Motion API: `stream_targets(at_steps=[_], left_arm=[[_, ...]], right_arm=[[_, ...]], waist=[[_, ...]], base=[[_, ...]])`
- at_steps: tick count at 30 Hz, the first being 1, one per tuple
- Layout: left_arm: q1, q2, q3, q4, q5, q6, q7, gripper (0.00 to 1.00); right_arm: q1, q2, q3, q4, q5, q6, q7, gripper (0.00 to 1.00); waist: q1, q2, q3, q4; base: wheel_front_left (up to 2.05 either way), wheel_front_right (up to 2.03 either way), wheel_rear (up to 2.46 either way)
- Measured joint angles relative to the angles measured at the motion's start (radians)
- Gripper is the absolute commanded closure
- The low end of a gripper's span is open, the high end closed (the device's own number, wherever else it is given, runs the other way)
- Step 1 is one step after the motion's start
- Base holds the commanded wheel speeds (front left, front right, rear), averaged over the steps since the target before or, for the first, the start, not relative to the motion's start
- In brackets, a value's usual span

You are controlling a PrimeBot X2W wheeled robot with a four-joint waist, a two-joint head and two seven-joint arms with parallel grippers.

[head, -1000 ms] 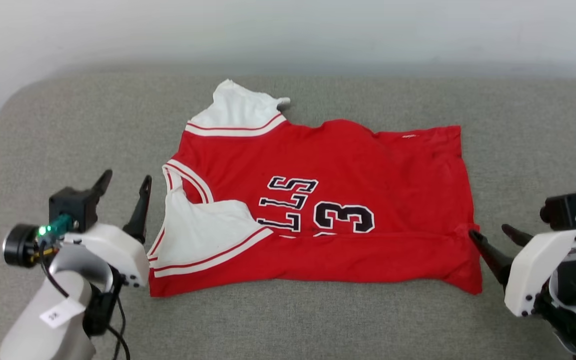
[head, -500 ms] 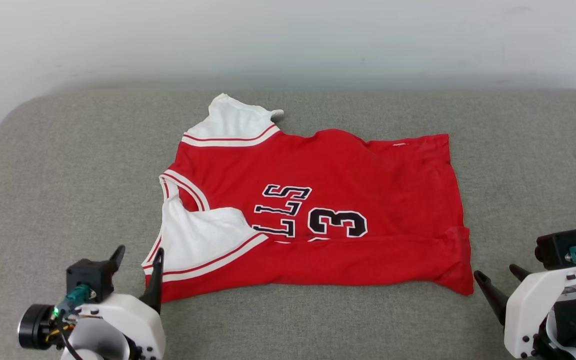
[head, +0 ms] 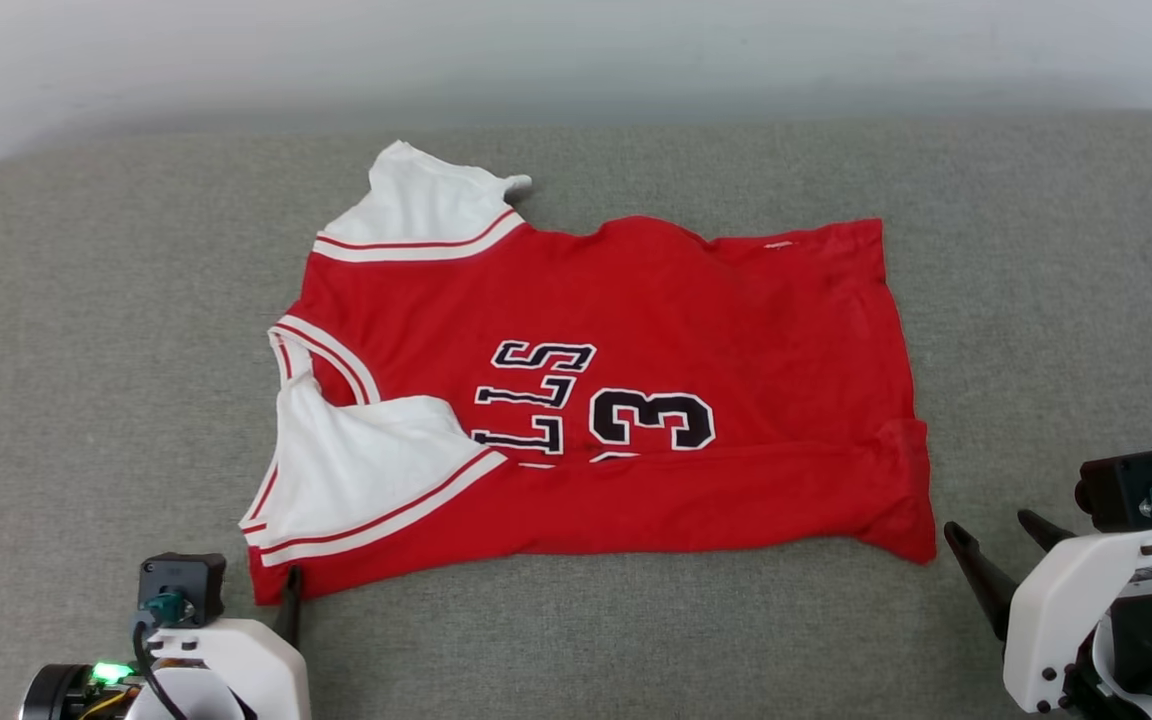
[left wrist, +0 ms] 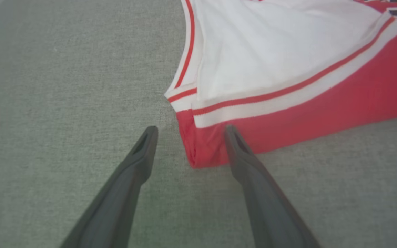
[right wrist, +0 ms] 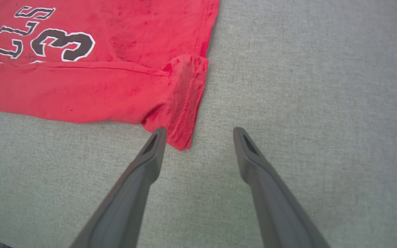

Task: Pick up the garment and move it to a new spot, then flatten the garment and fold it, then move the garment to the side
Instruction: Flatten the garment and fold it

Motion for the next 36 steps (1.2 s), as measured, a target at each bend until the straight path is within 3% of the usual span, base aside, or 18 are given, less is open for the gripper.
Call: stream_targets(at_steps=[7, 10, 11, 12, 13, 14, 17, 26, 36], left_arm=[[-0.044, 0.003, 0.015, 0.088, -0.008, 0.002, -0.003, 0.00], [-0.058, 0.004, 0.006, 0.108, -0.019, -0.021, 0.026, 0.00], [-0.064, 0.004, 0.001, 0.110, -0.026, -0.032, 0.037, 0.36], [-0.066, 0.003, -0.003, 0.111, -0.031, -0.040, 0.048, 0.58], [-0.069, 0.001, -0.005, 0.110, -0.040, -0.049, 0.053, 0.96], [-0.070, 0.001, -0.006, 0.109, -0.046, -0.056, 0.054, 1.00], [-0.077, -0.013, -0.013, 0.109, -0.054, -0.071, 0.050, 1.00], [-0.073, -0.006, 0.005, 0.048, -0.043, -0.058, -0.018, 1.00], [-0.067, 0.030, 0.007, -0.108, -0.010, -0.024, -0.017, 1.00]], right_arm=[[0.000, 0.000, 0.007, -0.011, -0.017, 0.000, -0.010, 0.00], [0.000, 0.002, 0.012, -0.009, -0.017, 0.000, -0.019, 0.00], [-0.001, 0.003, 0.012, -0.008, -0.017, 0.000, -0.021, 0.00], [-0.001, 0.004, 0.012, -0.008, -0.017, 0.000, -0.024, 0.00], [-0.002, 0.004, 0.012, -0.005, -0.019, 0.000, -0.026, 0.00], [-0.003, 0.004, 0.012, -0.002, -0.022, 0.000, -0.026, 0.00], [-0.003, 0.000, 0.012, 0.010, -0.026, 0.000, -0.027, 0.00], [-0.037, -0.021, 0.024, 0.047, -0.062, 0.000, -0.021, 0.00], [-0.083, 0.039, -0.013, 0.147, -0.117, 0.000, 0.042, 0.00]], waist=[[0.0000, 0.0000, 0.046, -0.018], [0.0000, 0.0000, 0.064, -0.022], [0.0000, 0.0000, 0.069, -0.023], [0.0000, 0.0001, 0.073, -0.023], [0.0000, 0.0001, 0.076, -0.023], [0.0000, 0.0000, 0.077, -0.022], [0.0000, 0.0000, 0.072, -0.017], [0.0002, 0.0000, 0.028, 0.016], [0.0002, 0.0000, 0.015, 0.060]], base=[[0.00, 0.00, 0.00], [0.00, 0.00, 0.00], [0.00, 0.00, 0.00], [0.00, 0.00, 0.00], [0.00, 0.00, 0.00], [0.00, 0.00, 0.00], [0.00, 0.00, 0.00], [0.00, 0.00, 0.00], [0.00, 0.00, 0.00]])
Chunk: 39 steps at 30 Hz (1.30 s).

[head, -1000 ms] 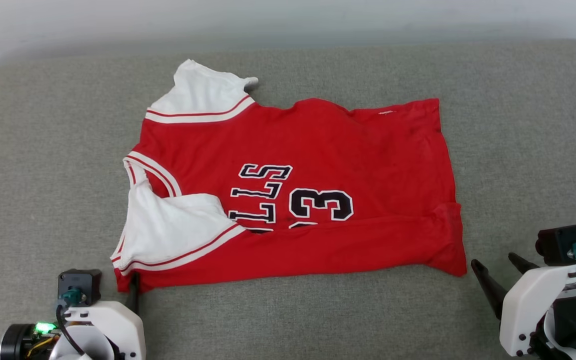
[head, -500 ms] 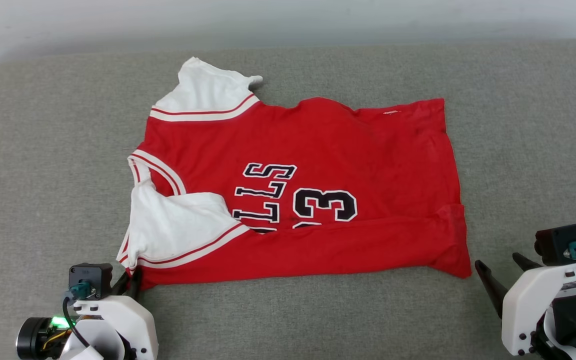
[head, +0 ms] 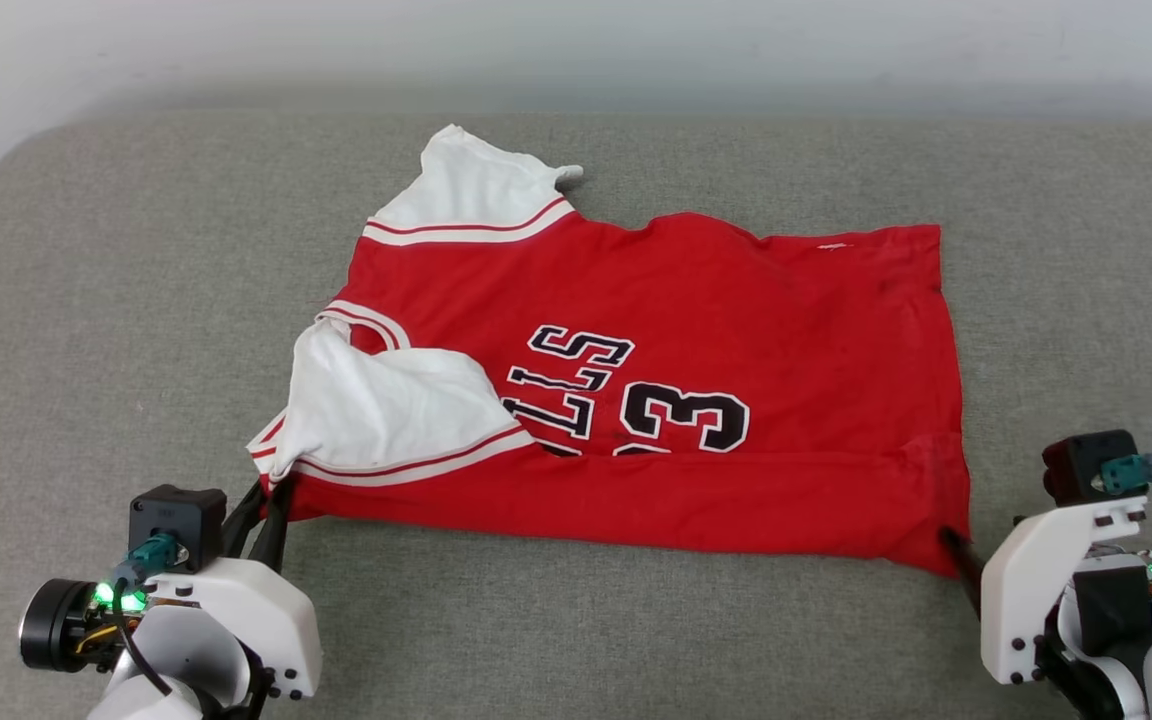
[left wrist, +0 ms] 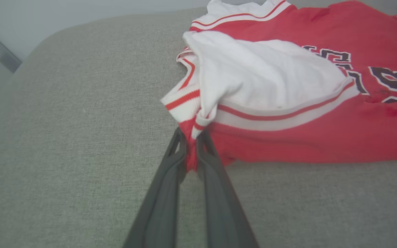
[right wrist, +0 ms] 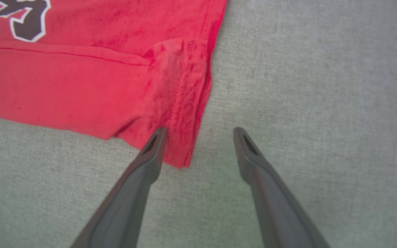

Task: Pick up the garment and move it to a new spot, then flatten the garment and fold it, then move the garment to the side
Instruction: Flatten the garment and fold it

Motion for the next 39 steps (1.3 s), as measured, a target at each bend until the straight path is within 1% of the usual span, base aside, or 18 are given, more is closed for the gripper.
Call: stream_targets(at_steps=[7, 13, 14, 15, 16, 17, 26, 36, 39], left_arm=[[0.000, 0.005, -0.010, -0.044, 0.010, 0.006, 0.007, 1.00], [-0.002, 0.004, -0.018, -0.052, 0.010, 0.007, 0.008, 1.00], [-0.002, 0.004, -0.019, -0.051, 0.010, 0.007, 0.008, 1.00], [-0.003, 0.004, -0.020, -0.049, 0.010, 0.007, 0.009, 1.00], [-0.004, 0.004, -0.021, -0.046, 0.010, 0.007, 0.009, 1.00], [-0.007, 0.003, -0.023, -0.043, 0.010, 0.006, 0.009, 1.00], [-0.006, 0.002, -0.036, 0.002, -0.006, -0.006, 0.027, 1.00], [0.051, 0.013, -0.060, 0.019, -0.027, -0.015, 0.058, 1.00], [0.085, 0.028, -0.076, 0.014, -0.036, -0.028, 0.080, 1.00]], right_arm=[[-0.020, 0.028, -0.005, 0.056, -0.042, 0.000, 0.028, 0.00], [-0.034, 0.031, -0.006, 0.096, -0.072, 0.000, 0.029, 0.00], [-0.037, 0.030, -0.005, 0.104, -0.078, 0.000, 0.032, 0.04], [-0.040, 0.030, -0.004, 0.112, -0.080, 0.000, 0.037, 0.58], [-0.041, 0.030, -0.004, 0.120, -0.082, 0.000, 0.039, 0.58], [-0.043, 0.030, -0.004, 0.125, -0.082, 0.000, 0.041, 1.00], [-0.049, 0.030, -0.022, 0.156, -0.074, 0.001, 0.027, 1.00], [-0.020, -0.009, -0.054, 0.155, -0.047, 0.001, 0.028, 1.00], [0.004, -0.021, -0.057, 0.139, -0.034, 0.001, 0.039, 1.00]], waist=[[0.0000, 0.0000, 0.020, 0.014], [0.0000, 0.0000, 0.045, 0.025], [0.0000, 0.0000, 0.050, 0.027], [0.0000, -0.0001, 0.053, 0.029], [0.0000, 0.0000, 0.056, 0.031], [0.0000, 0.0000, 0.058, 0.032], [-0.0001, 0.0000, 0.034, 0.029], [-0.0001, 0.0000, -0.051, 0.016], [-0.0001, 0.0000, -0.081, 0.013]], base=[[0.00, 0.00, 0.00], [0.00, 0.00, 0.00], [0.00, 0.00, 0.00], [0.00, 0.00, 0.00], [0.00, 0.00, 0.00], [0.00, 0.00, 0.00], [0.00, 0.00, 0.00], [0.00, 0.00, 0.00], [0.00, 0.00, 0.00]])
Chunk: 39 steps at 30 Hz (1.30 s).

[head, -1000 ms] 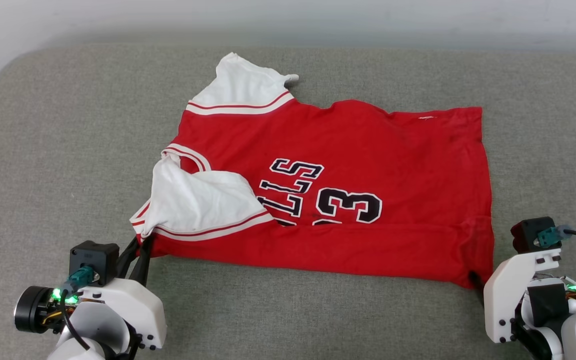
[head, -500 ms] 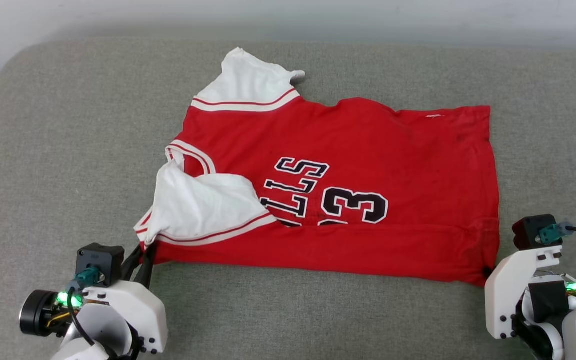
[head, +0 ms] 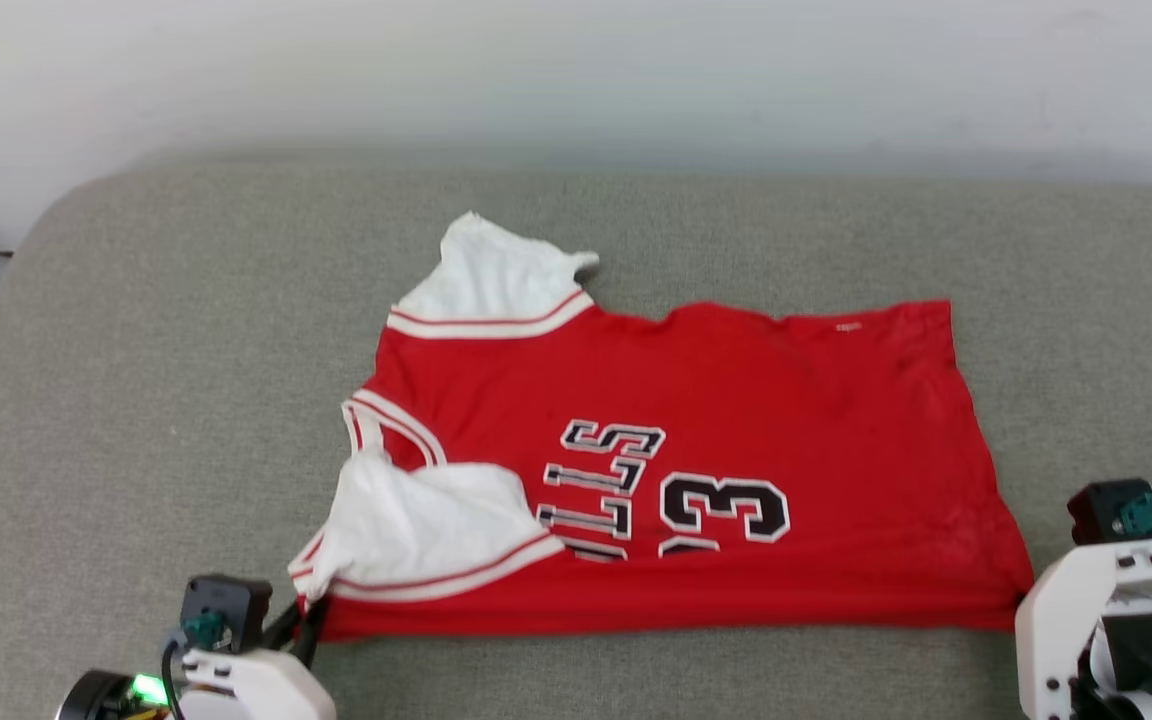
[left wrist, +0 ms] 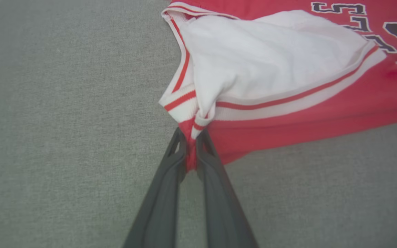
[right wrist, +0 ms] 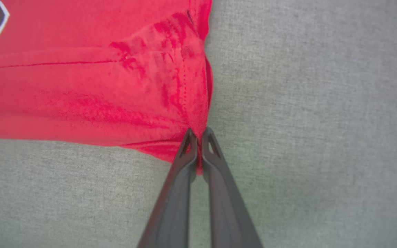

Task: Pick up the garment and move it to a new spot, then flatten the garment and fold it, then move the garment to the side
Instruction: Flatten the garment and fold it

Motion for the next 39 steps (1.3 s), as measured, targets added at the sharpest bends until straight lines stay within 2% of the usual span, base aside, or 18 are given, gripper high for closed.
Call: stream_targets(at_steps=[13, 18, 29, 30, 31, 32, 39], left_arm=[[0.140, 0.022, -0.048, -0.062, -0.005, 0.019, 0.018, 1.00], [0.142, 0.009, -0.063, -0.039, -0.014, 0.014, 0.026, 1.00], [0.097, -0.021, -0.084, 0.047, -0.015, -0.012, 0.025, 1.00], [0.095, -0.022, -0.085, 0.054, -0.014, -0.012, 0.023, 0.81], [0.092, -0.025, -0.085, 0.062, -0.009, -0.007, 0.015, 0.28], [0.087, -0.027, -0.085, 0.068, -0.003, -0.004, 0.007, 0.00], [0.070, -0.031, -0.067, 0.060, 0.028, 0.021, -0.074, 0.00]], right_arm=[[0.189, -0.031, -0.056, -0.181, 0.047, 0.000, 0.100, 1.00], [0.219, -0.015, -0.058, -0.169, 0.047, 0.000, 0.113, 1.00], [0.183, -0.007, -0.024, -0.068, 0.047, 0.000, 0.049, 1.00], [0.178, -0.007, -0.022, -0.061, 0.047, 0.000, 0.045, 1.00], [0.173, -0.011, -0.013, -0.058, 0.047, -0.001, 0.039, 0.91], [0.171, -0.015, 0.000, -0.058, 0.049, -0.001, 0.023, 0.00], [0.156, -0.039, -0.009, -0.068, 0.061, -0.001, -0.045, 0.00]], waist=[[-0.0001, 0.0000, -0.073, -0.003], [0.0000, 0.0000, -0.069, -0.005], [0.0001, 0.0000, -0.032, -0.008], [0.0000, 0.0000, -0.030, -0.008], [0.0001, 0.0000, -0.029, -0.008], [0.0001, 0.0000, -0.030, -0.008], [0.0000, 0.0000, -0.080, -0.008]], base=[[0.00, 0.00, 0.00], [0.00, 0.00, 0.00], [0.00, 0.00, 0.00], [0.00, 0.00, 0.00], [0.00, 0.00, 0.00], [0.00, 0.00, 0.00], [0.00, 0.00, 0.00]])
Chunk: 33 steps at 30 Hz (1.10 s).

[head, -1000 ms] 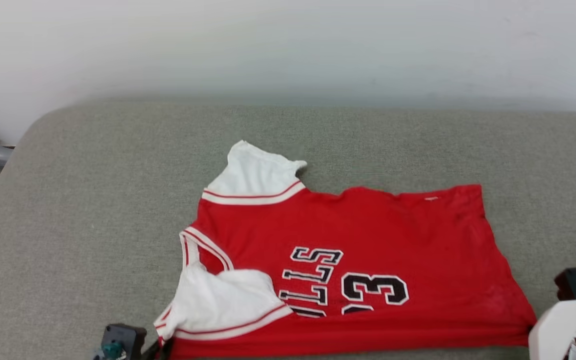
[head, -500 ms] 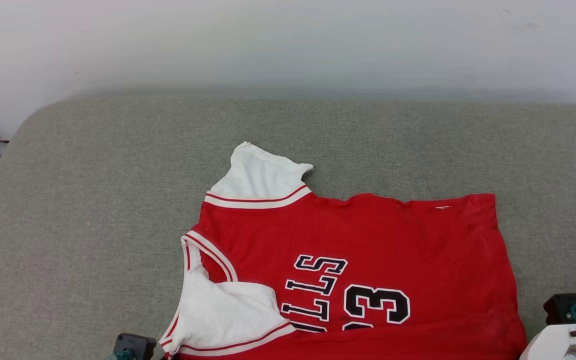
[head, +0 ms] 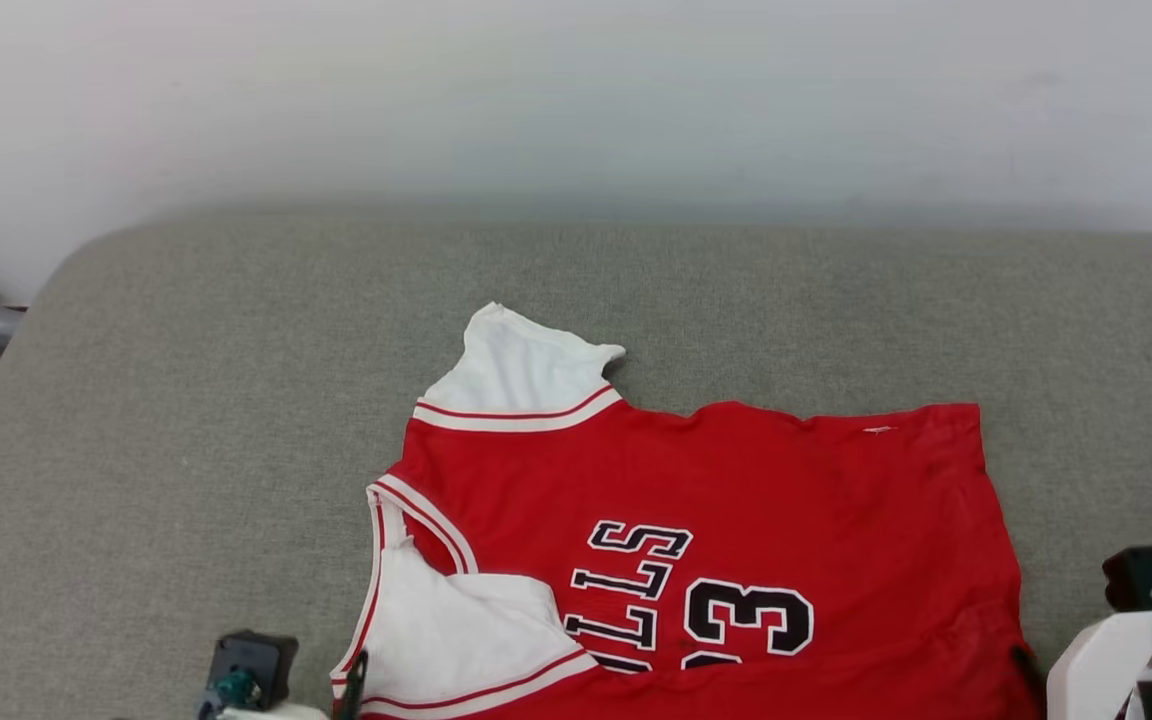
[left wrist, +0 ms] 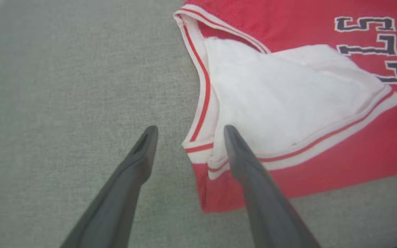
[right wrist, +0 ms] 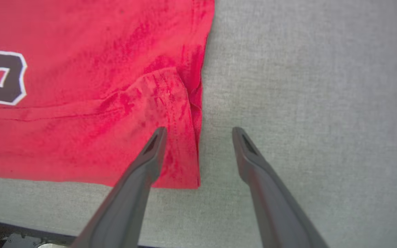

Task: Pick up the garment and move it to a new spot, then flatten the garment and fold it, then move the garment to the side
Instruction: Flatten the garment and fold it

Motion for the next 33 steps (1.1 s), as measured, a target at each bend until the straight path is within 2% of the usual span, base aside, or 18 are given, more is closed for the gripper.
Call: stream_targets(at_steps=[3, 11, 18, 26, 29, 33], left_arm=[[-0.021, -0.001, 0.020, -0.028, 0.016, 0.012, -0.058, 0.00], [-0.067, -0.026, 0.058, -0.086, 0.080, 0.022, -0.281, 0.00], [-0.083, -0.060, 0.099, -0.109, 0.109, 0.010, -0.340, 0.00], [-0.180, -0.066, 0.116, -0.091, 0.153, -0.060, -0.343, 0.00], [-0.274, -0.043, 0.104, -0.059, 0.170, -0.104, -0.298, 0.00], [-0.441, 0.003, 0.097, -0.025, 0.177, -0.183, -0.204, 0.00]], right_arm=[[-0.017, -0.009, -0.001, -0.041, 0.012, 0.000, -0.062, 0.00], [-0.064, -0.037, 0.044, -0.108, 0.035, 0.000, -0.343, 0.00], [-0.069, -0.001, 0.052, -0.110, 0.037, 0.000, -0.596, 0.00], [-0.088, 0.058, 0.059, -0.089, 0.011, 0.000, -0.704, 0.00], [-0.107, 0.068, 0.069, -0.089, 0.009, 0.000, -0.718, 0.00], [-0.145, 0.074, 0.071, -0.106, -0.002, 0.000, -0.726, 0.00]], waist=[[0.0000, 0.0000, -0.018, 0.000], [0.0000, -0.0001, -0.026, -0.009], [0.0000, 0.0000, -0.015, -0.022], [0.0000, 0.0000, 0.041, -0.052], [0.0000, 0.0000, 0.075, -0.067], [0.0001, 0.0000, 0.134, -0.091]], base=[[0.00, 0.00, 0.00], [0.00, 0.00, 0.00], [0.00, 0.00, 0.00], [0.00, 0.00, 0.00], [0.00, 0.00, 0.00], [0.00, 0.00, 0.00]])
